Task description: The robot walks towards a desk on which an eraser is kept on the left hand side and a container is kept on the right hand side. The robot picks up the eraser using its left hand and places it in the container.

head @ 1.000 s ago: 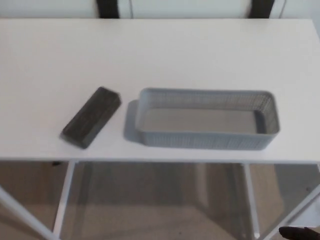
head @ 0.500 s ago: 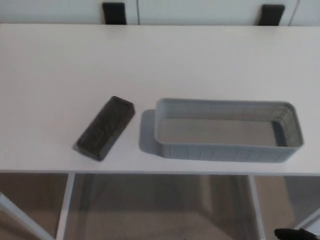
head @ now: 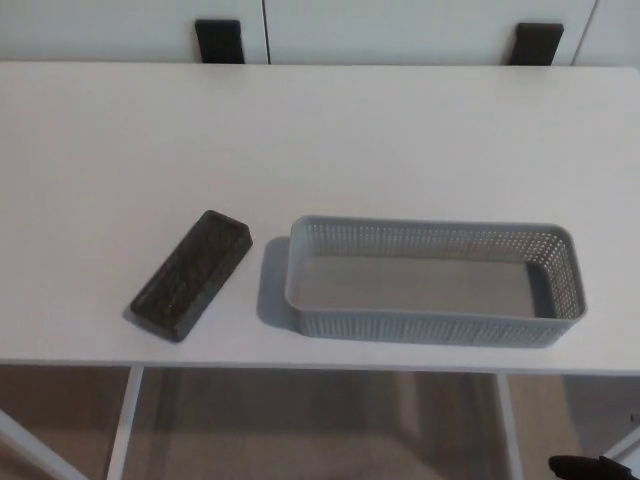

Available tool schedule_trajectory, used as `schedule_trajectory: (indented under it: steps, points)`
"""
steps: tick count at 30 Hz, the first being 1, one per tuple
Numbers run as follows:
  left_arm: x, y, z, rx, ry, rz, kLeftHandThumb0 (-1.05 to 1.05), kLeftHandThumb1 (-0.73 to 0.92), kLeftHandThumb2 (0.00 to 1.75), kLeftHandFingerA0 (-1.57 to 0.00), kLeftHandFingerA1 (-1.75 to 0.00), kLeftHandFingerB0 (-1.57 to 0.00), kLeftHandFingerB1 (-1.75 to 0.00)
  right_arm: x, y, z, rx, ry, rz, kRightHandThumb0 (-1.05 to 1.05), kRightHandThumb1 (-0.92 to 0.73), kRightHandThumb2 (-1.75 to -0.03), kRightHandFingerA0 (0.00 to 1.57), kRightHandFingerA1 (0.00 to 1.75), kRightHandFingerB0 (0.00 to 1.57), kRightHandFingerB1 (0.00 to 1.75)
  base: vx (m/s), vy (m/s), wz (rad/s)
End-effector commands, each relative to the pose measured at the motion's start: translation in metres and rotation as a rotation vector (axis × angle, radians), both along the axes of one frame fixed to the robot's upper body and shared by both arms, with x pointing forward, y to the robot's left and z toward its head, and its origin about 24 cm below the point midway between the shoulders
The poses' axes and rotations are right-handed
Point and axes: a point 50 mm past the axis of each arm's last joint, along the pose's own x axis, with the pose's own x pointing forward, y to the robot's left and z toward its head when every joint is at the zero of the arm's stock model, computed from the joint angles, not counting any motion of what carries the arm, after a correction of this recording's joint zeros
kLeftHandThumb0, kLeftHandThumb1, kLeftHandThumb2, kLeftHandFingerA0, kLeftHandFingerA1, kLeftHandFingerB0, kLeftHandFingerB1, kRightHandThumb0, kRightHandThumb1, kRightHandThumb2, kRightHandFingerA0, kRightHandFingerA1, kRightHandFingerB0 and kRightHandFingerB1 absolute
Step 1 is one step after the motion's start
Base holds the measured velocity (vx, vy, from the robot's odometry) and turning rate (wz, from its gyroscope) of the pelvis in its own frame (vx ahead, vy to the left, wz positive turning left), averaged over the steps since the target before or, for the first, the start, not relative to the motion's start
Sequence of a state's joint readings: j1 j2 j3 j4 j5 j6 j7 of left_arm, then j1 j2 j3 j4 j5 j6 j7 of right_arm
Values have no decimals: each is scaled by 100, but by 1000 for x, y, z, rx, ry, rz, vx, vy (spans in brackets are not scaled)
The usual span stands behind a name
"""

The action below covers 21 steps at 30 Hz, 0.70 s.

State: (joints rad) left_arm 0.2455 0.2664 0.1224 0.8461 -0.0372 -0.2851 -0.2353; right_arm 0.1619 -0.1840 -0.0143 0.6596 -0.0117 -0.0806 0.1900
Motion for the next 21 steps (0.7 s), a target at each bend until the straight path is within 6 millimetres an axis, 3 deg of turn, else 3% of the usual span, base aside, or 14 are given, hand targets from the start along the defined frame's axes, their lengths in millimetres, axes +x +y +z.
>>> schedule_trajectory:
  steps: [1, 3, 4, 6, 7, 9, 10, 11, 13, 16, 18, 19, 20, 21]
  points:
    - [-2, 1, 2, 28, -6, -33, -25, 52, 55, -35, -42, -34, -32, -3, -5, 1, -23, 0, 8, -25, -36, -84, 52, 70, 29, 58, 0, 0, 0]
    - [-1, -3, 4, 61, -7, -143, -37, 50, 56, -31, -44, -28, -31, -2, -5, 2, -27, -5, 13, -30, -54, -56, 56, 65, 39, 52, 0, 0, 0]
    - [0, -8, 8, 74, -22, -228, -44, 49, 56, -30, -43, -28, -32, -1, -6, 2, -30, -6, 15, -25, -36, -84, 50, 69, 30, 58, 0, 0, 0]
    - [3, -23, 18, 81, -49, -422, -52, 50, 56, -35, -40, -30, -31, -1, -6, 2, -25, -6, 6, -23, -36, -84, 47, 67, 29, 58, 0, 0, 0]
    - [3, -48, 37, 13, -131, -633, -62, 52, 57, -37, -36, -33, -32, -1, -5, 2, -27, 0, 7, -25, -56, -56, 54, 62, 36, 50, 0, 0, 0]
    - [1, -74, 60, -88, -179, -835, -68, 53, 57, -31, -32, -28, -31, -1, -5, 3, -23, 0, 9, -25, -55, -56, 54, 63, 36, 50, 0, 0, 0]
    - [0, -91, 79, -168, -198, -978, -72, 45, 81, -23, -42, -21, -42, -1, -5, 2, -25, -2, 11, -25, -55, -56, 54, 63, 36, 50, 0, 0, 0]
    - [0, -99, 92, -247, -197, -1022, -69, 52, 58, -24, -32, -29, -32, -1, -5, 2, -22, -3, 9, -25, -54, -56, 54, 63, 36, 50, 0, 0, 0]
    - [1, -113, 115, -362, -210, -1127, -74, 44, 78, -18, -40, -23, -40, 0, -5, 2, -27, -4, 9, -25, -54, -56, 55, 63, 36, 50, 0, 0, 0]
    - [1, -132, 163, -502, -295, -1317, -74, 52, 57, -29, -31, -33, -32, -3, -6, 2, -31, 2, 10, -27, -54, -56, 56, 64, 36, 50, 0, 0, 0]
    - [2, -142, 198, -593, -386, -1452, -84, 58, 59, -31, -31, -33, -31, -3, -5, 2, -26, -1, 8, -21, -37, -85, 47, 67, 28, 58, 0, 0, 0]
    - [3, -144, 210, -601, -418, -1504, -85, 61, 60, -32, -31, -33, -31, -2, -5, 2, -28, -2, 9, -25, -55, -56, 53, 62, 36, 50, 0, 0, 0]
    - [3, -144, 217, -616, -429, -1530, -85, 66, 61, -31, -31, -33, -31, -2, -5, 2, -31, -3, 14, -23, -37, -84, 48, 68, 29, 58, 0, 0, 0]
    - [4, -147, 233, -684, -455, -1580, -85, 68, 62, -31, -31, -33, -31, -2, -5, 2, -37, 0, 19, -23, -36, -84, 49, 68, 29, 58, 0, 0, 0]
